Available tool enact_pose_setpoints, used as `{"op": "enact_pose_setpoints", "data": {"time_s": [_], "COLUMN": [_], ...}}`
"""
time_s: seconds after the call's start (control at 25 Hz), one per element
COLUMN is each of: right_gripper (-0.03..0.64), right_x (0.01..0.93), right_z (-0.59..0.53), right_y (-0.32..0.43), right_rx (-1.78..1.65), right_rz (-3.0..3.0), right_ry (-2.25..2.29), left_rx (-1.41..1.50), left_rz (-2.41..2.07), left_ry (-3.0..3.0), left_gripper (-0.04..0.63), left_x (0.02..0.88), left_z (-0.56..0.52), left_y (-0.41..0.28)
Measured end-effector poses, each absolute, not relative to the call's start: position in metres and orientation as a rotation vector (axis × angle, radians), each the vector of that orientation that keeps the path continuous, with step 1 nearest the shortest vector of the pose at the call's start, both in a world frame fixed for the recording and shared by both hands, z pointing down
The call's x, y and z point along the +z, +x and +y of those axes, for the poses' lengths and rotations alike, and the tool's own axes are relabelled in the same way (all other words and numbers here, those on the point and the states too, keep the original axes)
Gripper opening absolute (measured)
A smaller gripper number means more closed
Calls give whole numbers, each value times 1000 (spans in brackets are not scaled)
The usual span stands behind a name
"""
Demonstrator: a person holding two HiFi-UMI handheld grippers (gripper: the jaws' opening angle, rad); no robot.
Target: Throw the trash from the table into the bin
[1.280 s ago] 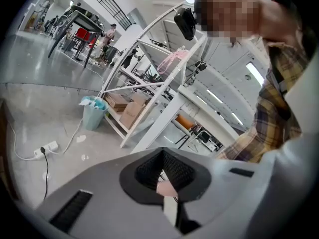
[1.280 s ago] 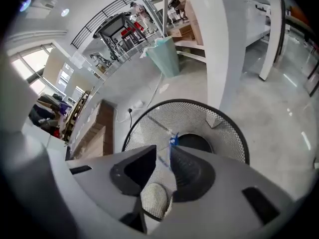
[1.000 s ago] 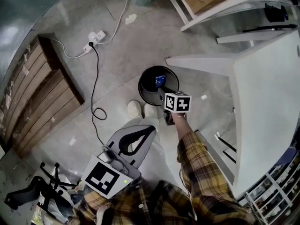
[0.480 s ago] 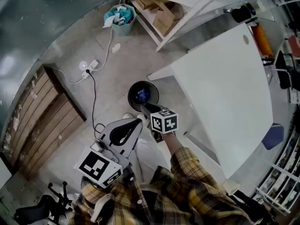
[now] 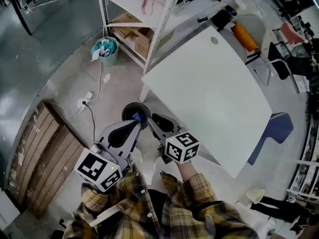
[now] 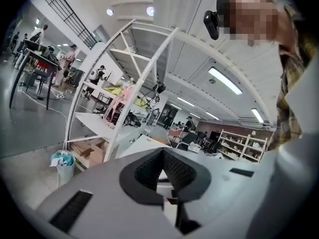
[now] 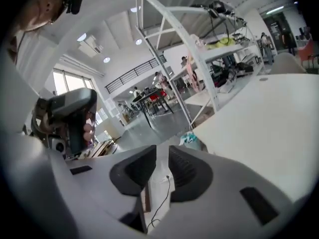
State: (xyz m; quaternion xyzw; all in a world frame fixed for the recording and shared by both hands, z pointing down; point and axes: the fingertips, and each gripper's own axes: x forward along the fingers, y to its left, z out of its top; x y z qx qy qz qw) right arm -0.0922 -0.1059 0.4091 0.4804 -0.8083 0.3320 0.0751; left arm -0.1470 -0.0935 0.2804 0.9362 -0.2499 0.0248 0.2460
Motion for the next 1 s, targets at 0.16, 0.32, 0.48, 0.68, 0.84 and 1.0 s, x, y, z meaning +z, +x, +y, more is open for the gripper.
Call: {"op": "enact_pose_setpoints", "data": {"time_s": [0.16,0.32,0.48,0.68,0.84,1.0], "right_gripper": [66,66,66,66,40,12], "right_x": [347,294,266,256,246,236], "right_z": [-75,-24,37,107,151,176], "right_y": [-27,55,131,197,238,261], "right_rx": [861,737,618,610,592,560], "right_rz": [-2468,-2456,-2389,-2340,-2272,-2216], "right_ry": [1626,1814,1949,2042,2152,2234], "left_rx": [62,58,45,35,47,70], "left_rz": [-592,-477,-336,-181,-61,43], "left_ry": [2622,2699,2753,2811,2847,2865], "left_gripper": [-2,-2,-2,-2,-2,-2], "left_x": [256,231,214,201,192,188], "left_z": [-64,-25,27,93,131,153], "left_y": [-96,-27,48,129,177,208]}}
